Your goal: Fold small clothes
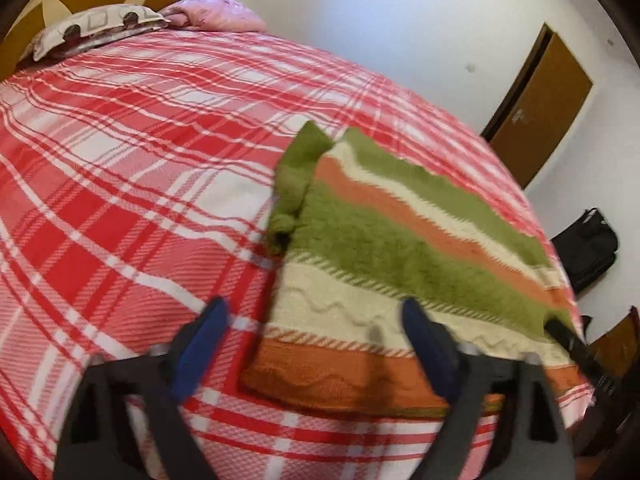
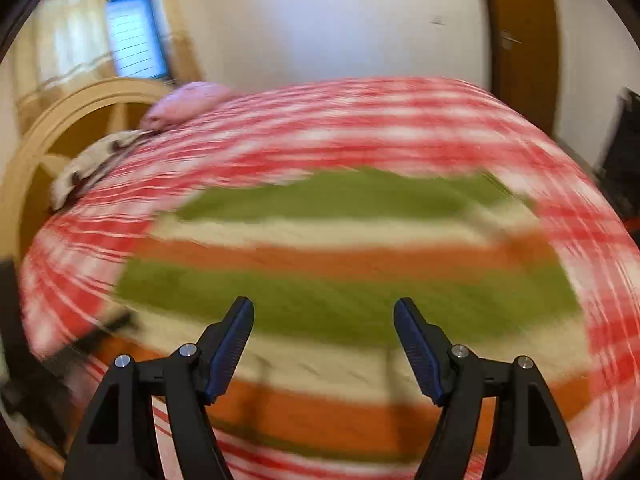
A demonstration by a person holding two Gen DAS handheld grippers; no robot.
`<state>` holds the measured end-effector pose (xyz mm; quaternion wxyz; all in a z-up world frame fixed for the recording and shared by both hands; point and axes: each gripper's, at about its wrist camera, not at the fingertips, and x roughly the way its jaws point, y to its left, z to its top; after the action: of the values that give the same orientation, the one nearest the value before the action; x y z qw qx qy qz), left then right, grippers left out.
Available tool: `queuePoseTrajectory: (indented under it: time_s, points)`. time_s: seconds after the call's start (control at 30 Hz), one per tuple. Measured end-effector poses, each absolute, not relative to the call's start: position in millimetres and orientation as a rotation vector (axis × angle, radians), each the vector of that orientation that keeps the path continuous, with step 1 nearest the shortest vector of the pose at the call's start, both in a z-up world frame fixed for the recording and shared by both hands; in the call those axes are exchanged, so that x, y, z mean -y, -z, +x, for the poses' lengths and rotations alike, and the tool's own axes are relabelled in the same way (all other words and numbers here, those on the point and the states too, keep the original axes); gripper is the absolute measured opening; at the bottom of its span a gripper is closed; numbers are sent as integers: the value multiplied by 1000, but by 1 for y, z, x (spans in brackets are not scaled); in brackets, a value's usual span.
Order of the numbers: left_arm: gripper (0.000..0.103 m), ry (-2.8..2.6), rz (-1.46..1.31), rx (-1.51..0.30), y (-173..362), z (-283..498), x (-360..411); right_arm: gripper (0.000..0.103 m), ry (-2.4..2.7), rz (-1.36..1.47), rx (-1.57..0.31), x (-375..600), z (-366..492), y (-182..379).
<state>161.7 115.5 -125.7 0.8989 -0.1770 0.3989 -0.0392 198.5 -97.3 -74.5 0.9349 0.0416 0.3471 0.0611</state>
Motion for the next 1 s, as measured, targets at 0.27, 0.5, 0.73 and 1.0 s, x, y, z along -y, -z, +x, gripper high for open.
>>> queuePoseTrajectory:
  time_s: [0.27,0.5,0.73,1.0]
  points:
    - [24,96,-503,-784,134,161,-132,73,-402,-54,-835,-36,295,73]
    - [23,107,-534,-749,139,157,-138,73,-415,-192,-945,-110,342,117]
    - [26,113,-567,-728,142,155,-144,79,-362,-423,-941,-145,348,132]
    - [19,107,-496,-741,136,156,-140,23,-373,-305,-956,-119,353,120]
